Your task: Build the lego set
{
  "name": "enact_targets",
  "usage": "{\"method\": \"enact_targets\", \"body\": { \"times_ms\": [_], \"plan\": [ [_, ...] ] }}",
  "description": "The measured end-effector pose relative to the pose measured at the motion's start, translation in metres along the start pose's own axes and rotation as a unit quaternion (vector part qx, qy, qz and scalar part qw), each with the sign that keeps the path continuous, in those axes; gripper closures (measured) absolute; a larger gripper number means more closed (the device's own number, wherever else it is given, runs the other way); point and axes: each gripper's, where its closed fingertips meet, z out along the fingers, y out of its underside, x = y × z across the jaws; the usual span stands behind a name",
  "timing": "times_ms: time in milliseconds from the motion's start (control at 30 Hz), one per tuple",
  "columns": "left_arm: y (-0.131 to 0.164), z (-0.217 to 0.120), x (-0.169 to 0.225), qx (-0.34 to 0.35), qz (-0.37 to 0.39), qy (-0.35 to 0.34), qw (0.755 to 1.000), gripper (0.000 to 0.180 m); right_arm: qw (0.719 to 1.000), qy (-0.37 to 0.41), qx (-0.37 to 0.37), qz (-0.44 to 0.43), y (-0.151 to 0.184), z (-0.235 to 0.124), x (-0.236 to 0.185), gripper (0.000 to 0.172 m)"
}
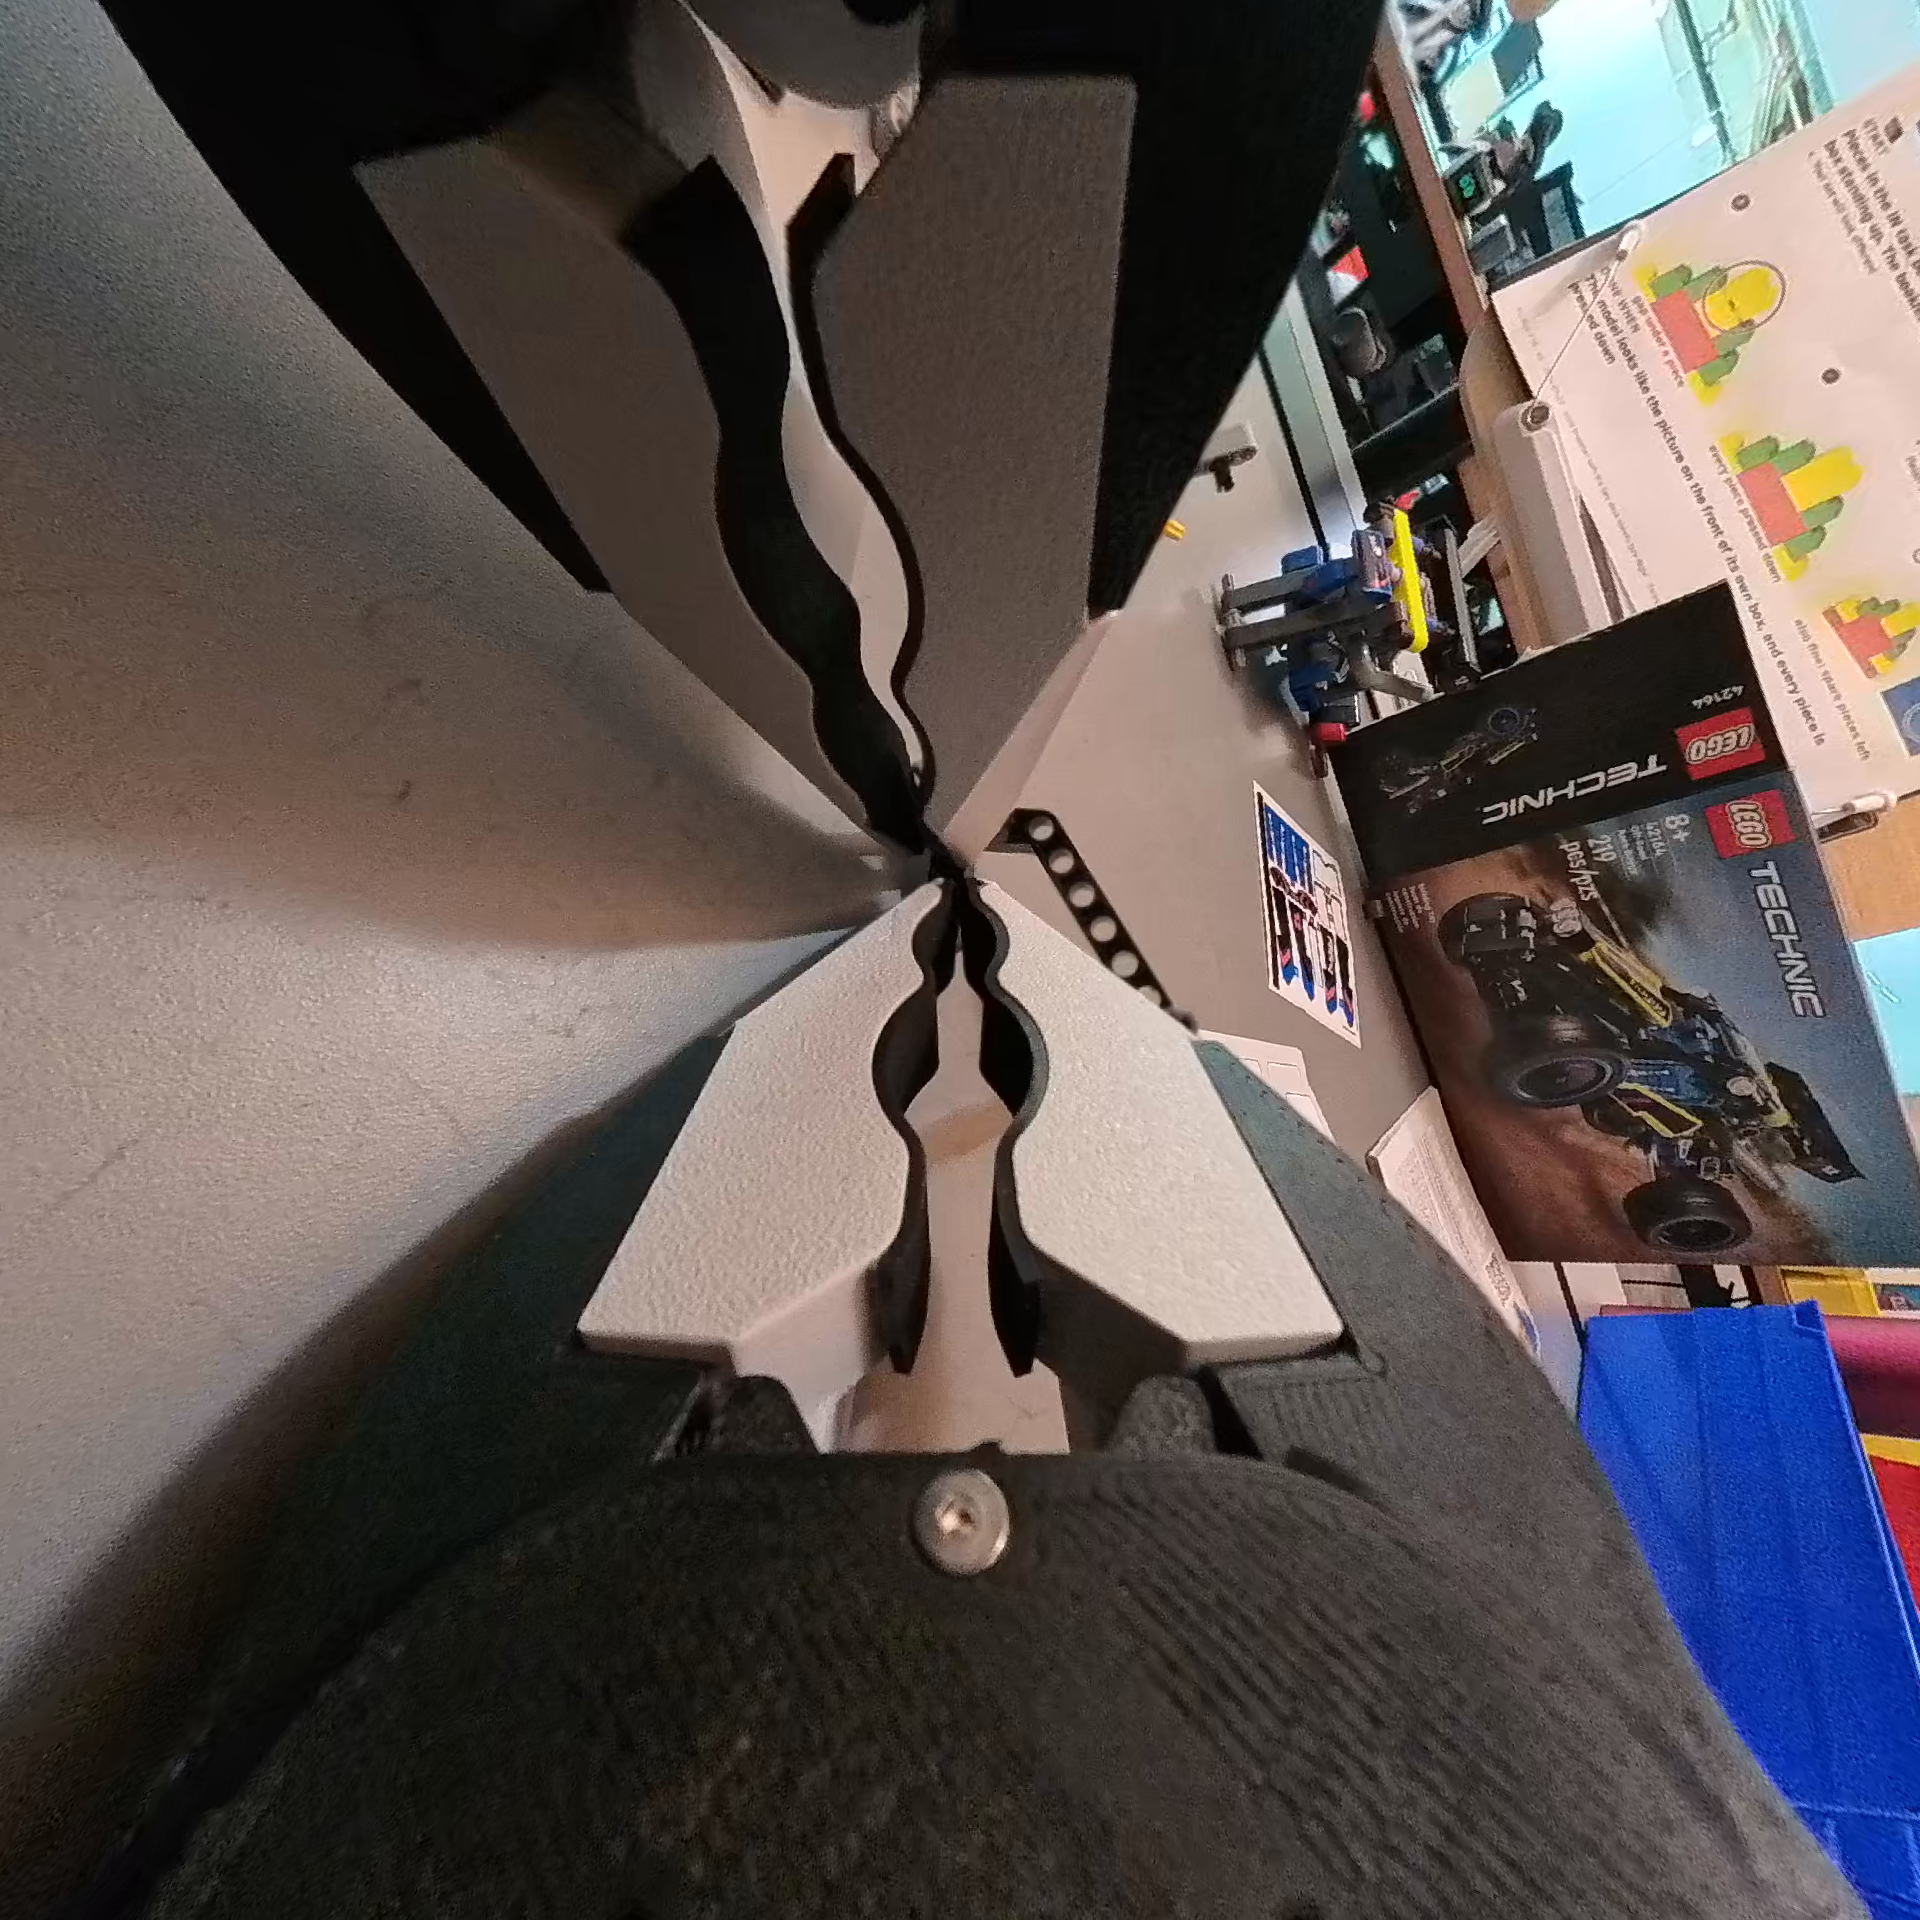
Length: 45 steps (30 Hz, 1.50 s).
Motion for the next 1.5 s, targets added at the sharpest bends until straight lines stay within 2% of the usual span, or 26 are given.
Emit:
{"method": "enact_targets", "body": {
  "times_ms": [33, 133, 367, 467, 533, 600, 667, 800, 867, 967, 1033, 1133, 1267, 1333, 1400, 1433, 1467, 1500],
  "plan": [
    [-0.001, -0.001, 0.000, 0.002, 0.003, 0.003, 1.000, 0.179, 1.000, 0.000, -0.002, 0.001, 0.001, 0.000, 0.000, 0.172],
    [-0.006, -0.006, -0.002, 0.016, -0.001, 0.009, 1.000, 0.179, 1.000, 0.007, -0.005, -0.004, 0.002, 0.001, 0.002, 0.172],
    [-0.016, -0.026, -0.008, 0.077, -0.085, 0.024, 0.993, 0.179, 1.000, 0.007, -0.004, -0.004, 0.003, 0.000, 0.002, 0.172],
    [-0.015, -0.034, -0.013, 0.106, -0.165, 0.011, 0.981, 0.179, 1.000, 0.007, 0.012, 0.006, 0.000, -0.005, 0.005, 0.164],
    [-0.015, -0.041, -0.018, 0.144, -0.255, 0.000, 0.956, 0.179, 0.999, 0.000, 0.026, 0.025, -0.001, -0.013, 0.009, 0.159],
    [-0.018, -0.052, -0.029, 0.199, -0.350, -0.016, 0.915, 0.179, 0.998, 0.009, 0.045, 0.036, -0.003, -0.024, 0.019, 0.158],
    [-0.023, -0.065, -0.043, 0.263, -0.436, -0.028, 0.860, 0.179, 0.997, -0.004, 0.068, 0.043, -0.007, -0.035, 0.022, 0.158],
    [-0.032, -0.088, -0.071, 0.400, -0.579, -0.030, 0.710, 0.179, 0.981, -0.007, 0.171, 0.089, -0.031, -0.053, 0.030, 0.158],
    [-0.033, -0.093, -0.080, 0.447, -0.618, -0.023, 0.647, 0.179, 0.963, -0.030, 0.233, 0.134, -0.047, -0.063, 0.031, 0.154],
    [-0.035, -0.102, -0.090, 0.505, -0.638, -0.008, 0.581, 0.180, 0.918, -0.077, 0.319, 0.223, -0.065, -0.081, 0.038, 0.154],
    [-0.036, -0.106, -0.093, 0.529, -0.639, -0.001, 0.559, 0.180, 0.878, -0.110, 0.367, 0.286, -0.071, -0.093, 0.046, 0.157],
    [-0.043, -0.105, -0.092, 0.540, -0.627, 0.005, 0.562, 0.179, 0.816, -0.128, 0.433, 0.360, -0.076, -0.110, 0.063, 0.161],
    [-0.049, -0.105, -0.091, 0.545, -0.611, 0.007, 0.573, 0.180, 0.790, -0.168, 0.451, 0.381, -0.078, -0.116, 0.060, 0.169],
    [-0.049, -0.104, -0.091, 0.540, -0.607, 0.007, 0.583, 0.180, 0.793, -0.167, 0.446, 0.379, -0.076, -0.115, 0.059, 0.169],
    [-0.050, -0.100, -0.086, 0.523, -0.597, 0.015, 0.609, 0.179, 0.808, -0.171, 0.431, 0.363, -0.074, -0.114, 0.055, 0.169],
    [-0.050, -0.096, -0.082, 0.502, -0.590, 0.019, 0.632, 0.178, 0.824, -0.173, 0.411, 0.350, -0.071, -0.111, 0.052, 0.169],
    [-0.049, -0.089, -0.076, 0.467, -0.581, 0.020, 0.666, 0.178, 0.847, -0.175, 0.376, 0.333, -0.065, -0.105, 0.048, 0.169],
    [-0.046, -0.079, -0.068, 0.421, -0.563, 0.021, 0.711, 0.177, 0.873, -0.178, 0.331, 0.309, -0.057, -0.098, 0.041, 0.169]
  ]
}}
